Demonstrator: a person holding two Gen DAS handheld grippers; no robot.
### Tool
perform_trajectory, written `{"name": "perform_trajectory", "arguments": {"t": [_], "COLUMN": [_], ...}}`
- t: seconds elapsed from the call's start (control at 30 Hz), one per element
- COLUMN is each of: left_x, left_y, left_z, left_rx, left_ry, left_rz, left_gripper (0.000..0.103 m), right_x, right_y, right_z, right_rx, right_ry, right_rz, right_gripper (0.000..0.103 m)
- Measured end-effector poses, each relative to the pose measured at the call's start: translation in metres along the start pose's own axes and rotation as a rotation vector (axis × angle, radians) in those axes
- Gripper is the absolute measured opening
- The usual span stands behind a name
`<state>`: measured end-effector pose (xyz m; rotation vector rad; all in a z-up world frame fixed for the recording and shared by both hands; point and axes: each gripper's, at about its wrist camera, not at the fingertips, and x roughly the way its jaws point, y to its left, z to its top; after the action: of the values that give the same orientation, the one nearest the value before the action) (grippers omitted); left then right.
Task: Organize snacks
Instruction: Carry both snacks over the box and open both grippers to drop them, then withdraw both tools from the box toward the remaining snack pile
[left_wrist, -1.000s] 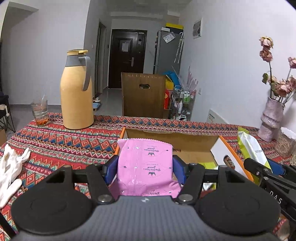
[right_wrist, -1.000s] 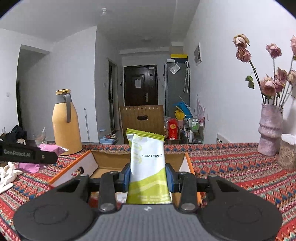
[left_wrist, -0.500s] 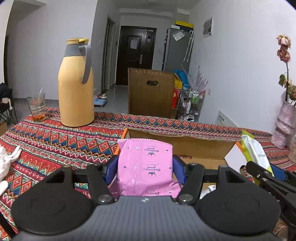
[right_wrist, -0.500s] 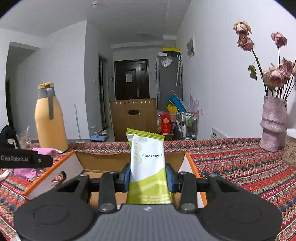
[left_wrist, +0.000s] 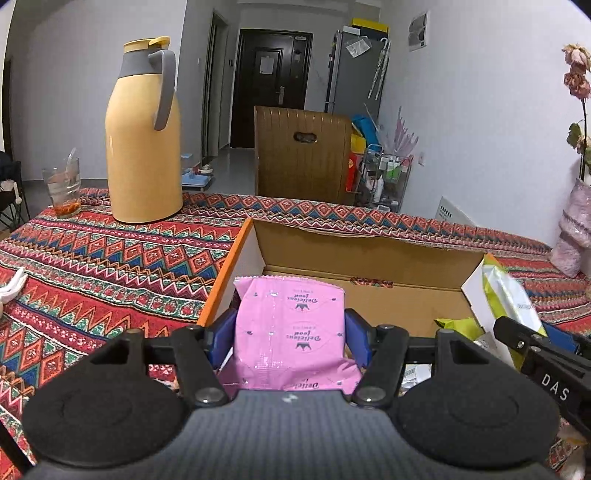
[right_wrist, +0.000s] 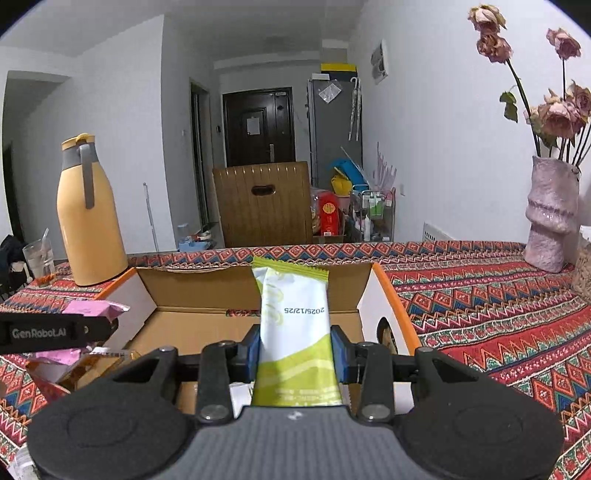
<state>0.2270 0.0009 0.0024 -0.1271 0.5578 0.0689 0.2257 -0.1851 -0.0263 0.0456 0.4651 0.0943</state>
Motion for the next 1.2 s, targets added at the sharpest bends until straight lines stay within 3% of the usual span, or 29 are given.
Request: {"name": "perform_trajectory", "arguments": {"t": [0.03, 0.13, 0.2, 0.23, 0.3, 0.33, 1.2], "left_x": [-0.002, -0.007, -0.01, -0.013, -0.018, -0.019, -0.063], "left_y": [0.0, 0.003, 0.004, 0.005, 0.006, 0.006, 0.0], "left_z": [0.0, 0.001, 0.001, 0.001, 0.001, 0.001, 0.009], "left_rx": [-0.002, -0.011, -0.015, -0.02, -0.028, -0.027, -0.007], "left_ry": [-0.006, -0.029, -0.044, -0.051, -0.067, -0.069, -0.149], "left_rz": [0.001, 0.004, 0.015, 0.016, 0.026, 0.028, 0.031], "left_gripper": [0.064, 0.083, 0.095, 0.1, 0.103, 0.103, 0.103], "right_x": [0.0, -0.002, -0.005, -0.007, -0.011, -0.013, -0.047], "right_y": [-0.001, -0.003, -0.005, -0.006, -0.007, -0.008, -0.01], "right_z": [0.0, 0.0, 0.0, 0.0, 0.0, 0.0, 0.011], "right_rx": [0.005, 0.015, 0.024, 0.027, 0.038, 0.044, 0.052], "right_ry": [0.001, -0.009, -0.013, -0.017, -0.032, -0.038, -0.081], "right_rz": [-0.001, -0.006, -0.01, -0.014, -0.017, -0.019, -0.019], "right_gripper": [0.038, 0.043, 0.068, 0.075, 0.099, 0.102, 0.103]}}
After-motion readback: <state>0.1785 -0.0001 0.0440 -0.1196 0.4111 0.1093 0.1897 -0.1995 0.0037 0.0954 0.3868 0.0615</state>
